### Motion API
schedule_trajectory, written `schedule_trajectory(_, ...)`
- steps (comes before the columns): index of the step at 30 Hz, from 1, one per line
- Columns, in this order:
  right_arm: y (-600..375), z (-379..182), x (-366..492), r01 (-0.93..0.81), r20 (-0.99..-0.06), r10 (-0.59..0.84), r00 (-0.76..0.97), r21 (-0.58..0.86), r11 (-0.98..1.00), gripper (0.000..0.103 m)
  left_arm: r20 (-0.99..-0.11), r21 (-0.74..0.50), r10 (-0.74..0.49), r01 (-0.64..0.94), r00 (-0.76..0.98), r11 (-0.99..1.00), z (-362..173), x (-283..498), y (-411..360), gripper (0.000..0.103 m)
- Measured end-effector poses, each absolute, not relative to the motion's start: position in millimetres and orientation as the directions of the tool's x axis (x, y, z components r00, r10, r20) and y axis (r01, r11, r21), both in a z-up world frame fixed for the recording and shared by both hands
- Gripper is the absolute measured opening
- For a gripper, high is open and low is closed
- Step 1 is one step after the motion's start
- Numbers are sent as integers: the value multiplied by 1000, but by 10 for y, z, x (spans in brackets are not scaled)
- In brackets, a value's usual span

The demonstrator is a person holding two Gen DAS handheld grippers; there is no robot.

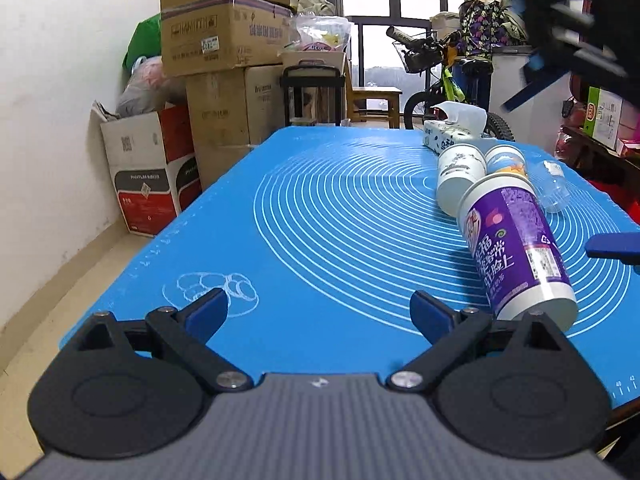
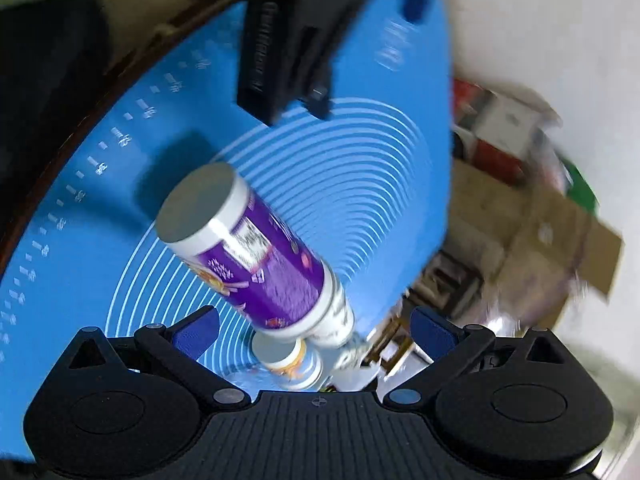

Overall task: Flip cup upside down
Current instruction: 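Rotate the right tool to turn the purple cup opening-up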

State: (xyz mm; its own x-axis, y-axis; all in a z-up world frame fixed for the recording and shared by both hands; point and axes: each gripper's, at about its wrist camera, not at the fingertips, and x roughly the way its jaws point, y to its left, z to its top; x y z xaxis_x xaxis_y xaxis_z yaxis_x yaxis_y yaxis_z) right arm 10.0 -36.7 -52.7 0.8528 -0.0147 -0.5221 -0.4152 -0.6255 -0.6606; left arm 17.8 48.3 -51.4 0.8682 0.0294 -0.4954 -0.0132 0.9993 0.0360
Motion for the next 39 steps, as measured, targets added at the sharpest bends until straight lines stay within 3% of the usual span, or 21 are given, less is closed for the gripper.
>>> schedule_trajectory(4,-239,-589,158,-429,-590,-26,807,-557,-711,101,-500,38,39,-23,865,999,-550,161,511,97)
schedule_trajectory(13,-403,-1093,171,-360,-634,-116,764,-270,-893,97,-512,27,36,-27,858,999,-589,174,606,97)
schedule_trajectory(17,-478,-1256,213,-341,-622,-109,776,-268,-901,90,-514,30,29,-16,857,999,-597,189,597,97)
schedule_trajectory(20,-473,-1267,277,-336,-620,-85,780,-300,-893,74,-517,26,19,-6,856,1000,-598,206,590,97)
schedule_trajectory(26,-416,-1136,275,-444,-668,-95,738,-375,-814,72,-515,18,5,5,857,1000,-592,210,575,97)
schedule_trajectory(33,-286,-582,386,-621,-722,-26,691,-575,-532,72,-509,-4,-13,13,861,1000,-541,241,565,97)
schedule_trajectory(39,-426,43,541,-728,-729,89,679,-684,-47,72,-468,4,-41,48,883,999,-394,329,475,97)
